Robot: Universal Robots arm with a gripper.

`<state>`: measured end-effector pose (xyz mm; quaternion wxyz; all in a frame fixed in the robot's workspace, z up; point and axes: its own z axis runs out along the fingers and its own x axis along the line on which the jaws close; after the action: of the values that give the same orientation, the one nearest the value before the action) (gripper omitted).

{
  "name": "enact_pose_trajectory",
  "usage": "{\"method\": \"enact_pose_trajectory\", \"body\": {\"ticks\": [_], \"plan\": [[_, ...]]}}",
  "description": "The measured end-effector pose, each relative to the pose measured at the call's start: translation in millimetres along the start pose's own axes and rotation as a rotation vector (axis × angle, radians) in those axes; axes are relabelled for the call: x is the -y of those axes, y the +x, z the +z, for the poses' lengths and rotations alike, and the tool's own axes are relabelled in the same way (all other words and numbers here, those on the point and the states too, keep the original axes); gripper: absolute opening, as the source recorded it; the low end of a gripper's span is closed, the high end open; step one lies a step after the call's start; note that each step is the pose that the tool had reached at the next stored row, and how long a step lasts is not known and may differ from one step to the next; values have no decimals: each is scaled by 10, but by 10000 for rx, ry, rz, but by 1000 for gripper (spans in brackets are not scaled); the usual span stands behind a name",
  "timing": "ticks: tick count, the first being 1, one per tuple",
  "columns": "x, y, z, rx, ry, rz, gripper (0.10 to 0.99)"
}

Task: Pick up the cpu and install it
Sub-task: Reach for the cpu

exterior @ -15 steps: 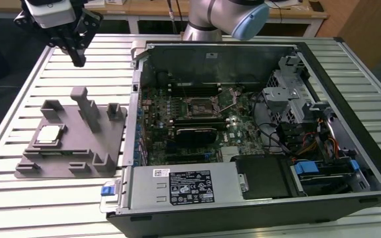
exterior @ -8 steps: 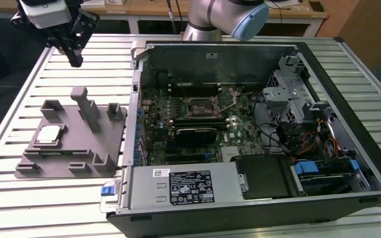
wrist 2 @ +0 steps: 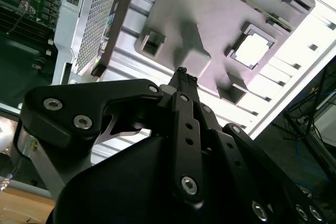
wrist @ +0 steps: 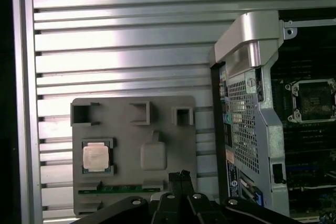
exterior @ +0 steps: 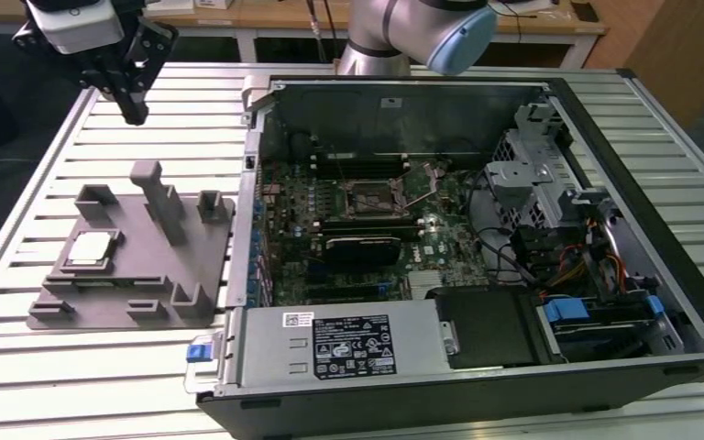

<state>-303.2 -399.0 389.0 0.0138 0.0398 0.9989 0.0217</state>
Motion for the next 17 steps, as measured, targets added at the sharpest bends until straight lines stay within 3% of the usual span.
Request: {"method": "enact_pose_trajectory", "body": {"ticks": [17], "plan": [[9,107,6,-1,0,1,106]]}}
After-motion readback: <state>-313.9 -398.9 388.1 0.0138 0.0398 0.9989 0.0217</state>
